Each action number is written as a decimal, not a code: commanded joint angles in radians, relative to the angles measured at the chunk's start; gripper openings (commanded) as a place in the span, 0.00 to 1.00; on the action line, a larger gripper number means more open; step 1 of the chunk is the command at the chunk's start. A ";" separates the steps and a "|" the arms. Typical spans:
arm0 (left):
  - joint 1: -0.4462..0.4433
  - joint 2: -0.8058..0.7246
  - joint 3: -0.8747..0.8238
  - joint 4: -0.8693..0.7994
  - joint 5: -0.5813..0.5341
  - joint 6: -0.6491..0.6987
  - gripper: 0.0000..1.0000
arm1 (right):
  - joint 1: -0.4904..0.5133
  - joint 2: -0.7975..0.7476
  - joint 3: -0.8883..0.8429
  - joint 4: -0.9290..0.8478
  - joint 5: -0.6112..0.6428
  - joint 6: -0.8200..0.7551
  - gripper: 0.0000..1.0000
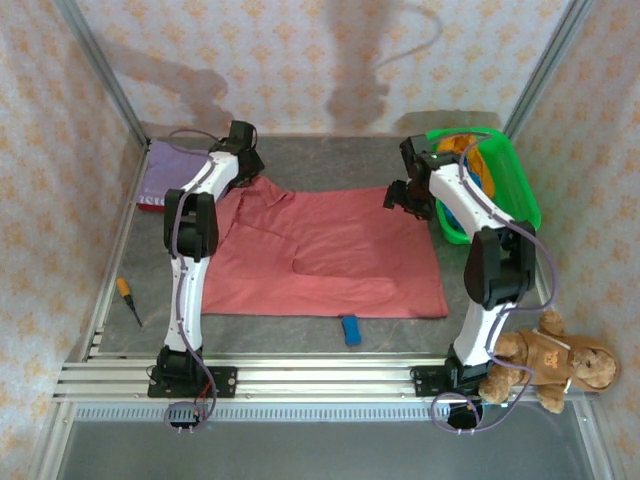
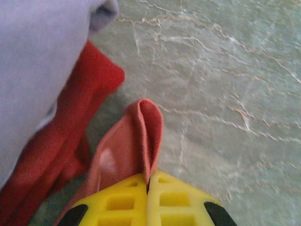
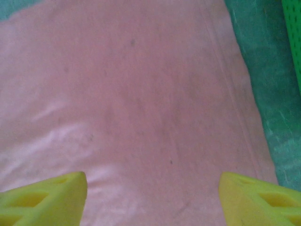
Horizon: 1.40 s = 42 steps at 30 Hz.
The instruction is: Fold and stack the t-shirts
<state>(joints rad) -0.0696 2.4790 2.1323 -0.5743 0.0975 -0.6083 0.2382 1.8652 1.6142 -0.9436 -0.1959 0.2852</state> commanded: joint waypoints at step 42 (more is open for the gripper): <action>-0.018 -0.429 -0.362 0.060 0.097 -0.007 0.00 | -0.058 0.719 0.769 -0.106 0.161 -0.154 0.04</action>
<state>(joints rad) -0.0834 2.1319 1.7809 -0.4828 0.2024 -0.6285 0.1783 2.5855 2.3917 -1.0256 -0.0269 0.1295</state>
